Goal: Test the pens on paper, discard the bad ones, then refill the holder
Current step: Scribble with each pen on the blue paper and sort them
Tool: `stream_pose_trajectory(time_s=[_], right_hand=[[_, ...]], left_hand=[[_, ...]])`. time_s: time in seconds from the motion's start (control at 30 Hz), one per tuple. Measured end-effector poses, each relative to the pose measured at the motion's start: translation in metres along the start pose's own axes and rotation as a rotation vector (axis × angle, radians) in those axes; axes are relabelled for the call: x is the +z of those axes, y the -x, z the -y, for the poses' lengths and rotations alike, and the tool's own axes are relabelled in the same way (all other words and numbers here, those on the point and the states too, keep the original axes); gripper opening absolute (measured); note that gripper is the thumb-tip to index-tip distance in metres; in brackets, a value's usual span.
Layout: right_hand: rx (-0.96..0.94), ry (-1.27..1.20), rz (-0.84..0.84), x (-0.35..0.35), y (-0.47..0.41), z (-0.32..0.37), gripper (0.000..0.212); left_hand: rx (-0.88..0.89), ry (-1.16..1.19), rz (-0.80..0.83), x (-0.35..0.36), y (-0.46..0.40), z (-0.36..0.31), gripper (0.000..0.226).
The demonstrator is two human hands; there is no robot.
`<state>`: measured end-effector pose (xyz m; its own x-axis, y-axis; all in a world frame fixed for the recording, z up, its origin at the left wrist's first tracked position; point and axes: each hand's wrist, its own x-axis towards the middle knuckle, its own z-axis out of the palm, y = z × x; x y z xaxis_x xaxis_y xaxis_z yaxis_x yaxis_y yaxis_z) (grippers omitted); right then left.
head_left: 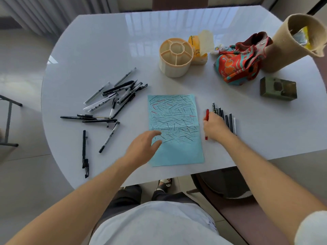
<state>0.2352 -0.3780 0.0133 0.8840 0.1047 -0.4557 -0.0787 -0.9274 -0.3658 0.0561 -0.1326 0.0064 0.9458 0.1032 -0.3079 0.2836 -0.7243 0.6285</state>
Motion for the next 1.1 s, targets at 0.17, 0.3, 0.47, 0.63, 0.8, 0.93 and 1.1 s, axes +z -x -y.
stream_pose_trajectory(time_s=[0.17,0.3,0.47,0.63,0.8,0.93,1.1], right_hand=[[-0.056,0.374,-0.08,0.013,-0.017,0.006,0.021],[-0.284,0.298,-0.151,0.043,-0.016,0.074,0.037],[-0.662,0.151,0.017,0.092,-0.014,0.196,0.034],[-0.885,0.456,0.086,0.126,-0.027,0.253,0.037],[-0.931,0.608,0.043,0.129,-0.022,0.252,0.025],[-0.701,0.158,0.026,0.103,-0.01,0.221,0.019],[-0.201,-0.794,0.245,0.07,0.043,0.156,0.006]], left_hand=[[-0.064,0.002,-0.003,-0.009,0.019,0.039,0.03],[-0.124,0.051,-0.007,-0.016,0.032,0.058,0.028],[-0.142,0.105,0.022,-0.023,0.039,0.069,0.027],[-0.125,0.116,0.049,-0.028,0.041,0.073,0.028],[-0.102,0.135,0.061,-0.031,0.041,0.078,0.027],[-0.168,0.266,0.0,-0.035,0.033,0.073,0.028],[-0.224,0.507,-0.057,-0.037,0.015,0.043,0.027]])
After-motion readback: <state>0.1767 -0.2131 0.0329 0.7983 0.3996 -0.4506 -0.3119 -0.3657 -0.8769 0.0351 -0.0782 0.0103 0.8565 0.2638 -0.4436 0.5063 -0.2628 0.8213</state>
